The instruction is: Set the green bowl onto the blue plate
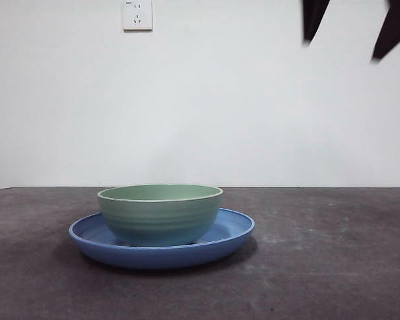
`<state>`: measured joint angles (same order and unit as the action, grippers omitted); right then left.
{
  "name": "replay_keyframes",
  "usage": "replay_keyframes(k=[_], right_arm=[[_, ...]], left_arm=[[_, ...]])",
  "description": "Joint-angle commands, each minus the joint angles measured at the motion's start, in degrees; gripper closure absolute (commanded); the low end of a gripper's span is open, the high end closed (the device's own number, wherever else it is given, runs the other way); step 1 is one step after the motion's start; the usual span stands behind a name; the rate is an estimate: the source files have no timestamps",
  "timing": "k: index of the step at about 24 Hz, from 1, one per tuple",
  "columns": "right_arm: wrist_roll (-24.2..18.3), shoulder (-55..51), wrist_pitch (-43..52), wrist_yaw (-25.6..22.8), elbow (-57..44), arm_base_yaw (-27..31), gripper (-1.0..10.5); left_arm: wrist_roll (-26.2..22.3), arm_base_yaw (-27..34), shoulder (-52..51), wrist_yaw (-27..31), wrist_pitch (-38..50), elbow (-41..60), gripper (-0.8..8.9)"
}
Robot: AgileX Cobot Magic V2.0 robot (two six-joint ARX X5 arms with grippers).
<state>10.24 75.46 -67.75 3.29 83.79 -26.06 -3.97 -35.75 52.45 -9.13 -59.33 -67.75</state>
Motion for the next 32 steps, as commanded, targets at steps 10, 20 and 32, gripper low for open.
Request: replay_keyframes(k=[10, 20, 32], right_arm=[[-1.7, -20.0, -12.1, -0.2, 0.8, -7.7, 3.5], [-1.7, -23.2, -12.0, -0.1, 0.8, -7.7, 9.1], [-1.5, -23.2, -10.8, -0.3, 0.9, -7.7, 9.1]], left_arm=[[0.6, -0.3, 0.3, -0.2, 0.6, -0.8, 1.48], [2.2, -0.3, 0.3, -0.2, 0.3, -0.8, 7.86], [2.1, -0.3, 0.3, -0.2, 0.7, -0.8, 7.86]])
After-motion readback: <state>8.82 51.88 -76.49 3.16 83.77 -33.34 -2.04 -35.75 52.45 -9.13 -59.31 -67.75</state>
